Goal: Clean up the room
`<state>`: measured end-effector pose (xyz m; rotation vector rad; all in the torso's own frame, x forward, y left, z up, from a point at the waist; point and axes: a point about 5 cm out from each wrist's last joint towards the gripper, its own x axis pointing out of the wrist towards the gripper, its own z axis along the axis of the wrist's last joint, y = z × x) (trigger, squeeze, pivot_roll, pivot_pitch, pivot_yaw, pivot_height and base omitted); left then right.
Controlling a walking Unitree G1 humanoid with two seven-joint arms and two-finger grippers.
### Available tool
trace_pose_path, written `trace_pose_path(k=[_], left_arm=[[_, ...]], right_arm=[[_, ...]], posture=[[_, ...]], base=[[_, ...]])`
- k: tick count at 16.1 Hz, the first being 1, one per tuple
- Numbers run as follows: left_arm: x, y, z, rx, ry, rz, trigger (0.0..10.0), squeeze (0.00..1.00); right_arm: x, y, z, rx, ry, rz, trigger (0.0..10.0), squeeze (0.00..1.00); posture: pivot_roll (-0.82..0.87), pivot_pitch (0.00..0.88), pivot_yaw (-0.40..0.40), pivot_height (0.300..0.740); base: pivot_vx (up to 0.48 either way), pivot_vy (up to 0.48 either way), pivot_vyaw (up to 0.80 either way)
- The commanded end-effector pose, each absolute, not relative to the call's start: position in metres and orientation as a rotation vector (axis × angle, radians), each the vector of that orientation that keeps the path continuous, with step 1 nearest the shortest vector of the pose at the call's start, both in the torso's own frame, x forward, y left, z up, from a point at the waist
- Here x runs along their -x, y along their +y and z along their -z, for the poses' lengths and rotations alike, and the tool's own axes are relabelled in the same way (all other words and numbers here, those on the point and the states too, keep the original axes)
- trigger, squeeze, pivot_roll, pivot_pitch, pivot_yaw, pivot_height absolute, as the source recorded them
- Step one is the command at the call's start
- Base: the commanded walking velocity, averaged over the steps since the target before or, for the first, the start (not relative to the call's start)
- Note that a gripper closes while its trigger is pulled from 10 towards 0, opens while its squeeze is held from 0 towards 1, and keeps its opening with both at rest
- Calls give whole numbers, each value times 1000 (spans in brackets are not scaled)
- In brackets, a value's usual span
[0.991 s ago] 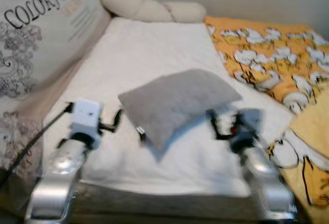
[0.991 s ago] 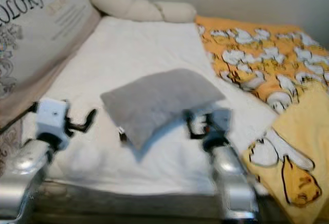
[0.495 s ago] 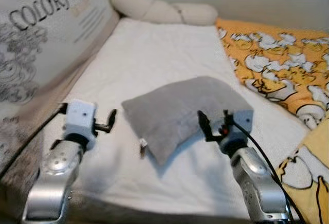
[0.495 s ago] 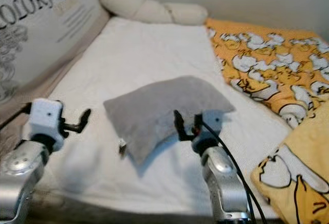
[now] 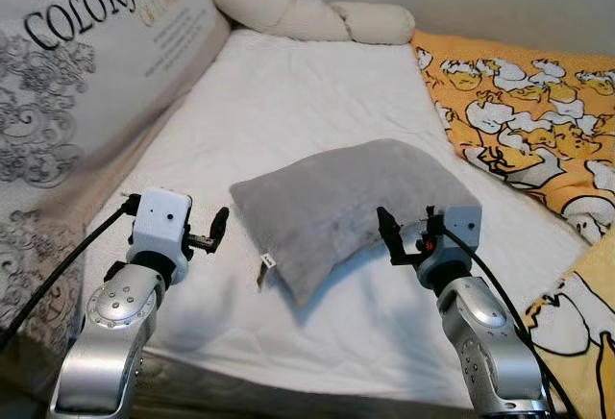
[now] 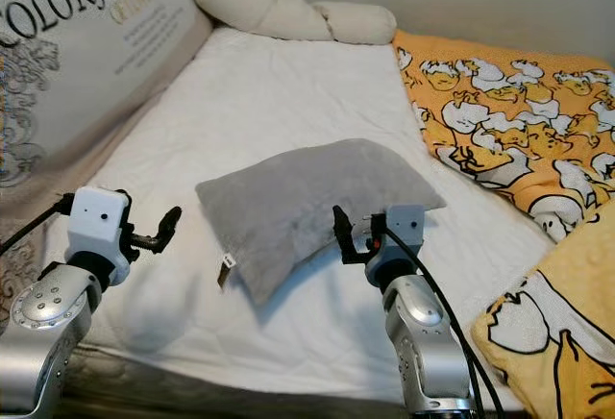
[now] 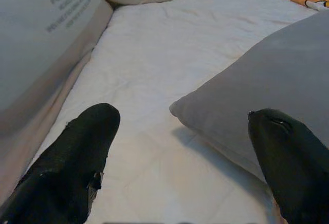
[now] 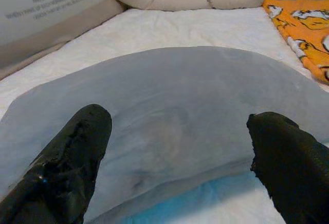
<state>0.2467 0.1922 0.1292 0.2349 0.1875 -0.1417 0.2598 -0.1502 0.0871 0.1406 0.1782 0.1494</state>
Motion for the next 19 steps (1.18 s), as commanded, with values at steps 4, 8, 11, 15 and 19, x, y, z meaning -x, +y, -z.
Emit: trace_pose_path(k=[4, 8, 11, 15, 19], left_arm=[[-255, 187, -129, -275, 190, 214, 10000, 0], [-273, 193, -134, -304, 185, 211, 10000, 0], [-271, 187, -132, -333, 194, 276, 10000, 0], [-257, 178, -137, -347, 201, 483, 10000, 0], [-241, 175, -139, -384, 272, 707, 10000, 0]], right_arm=[[-260, -171, -85, -123, 183, -85, 10000, 1000], [-278, -159, -83, -193, 294, -283, 10000, 1000], [-300, -150, -84, -305, 379, -267, 10000, 1000], [-321, -151, -84, -480, 396, -100, 10000, 1000], [-333, -151, -56, -642, 634, 119, 10000, 1000]], posture=[[24, 0, -60, 740], [18, 0, -70, 740], [29, 0, -80, 740], [47, 0, -91, 740], [52, 0, -83, 740]], base=[[0, 0, 0], [0, 0, 0], [0, 0, 0], [0, 0, 0], [0, 0, 0]])
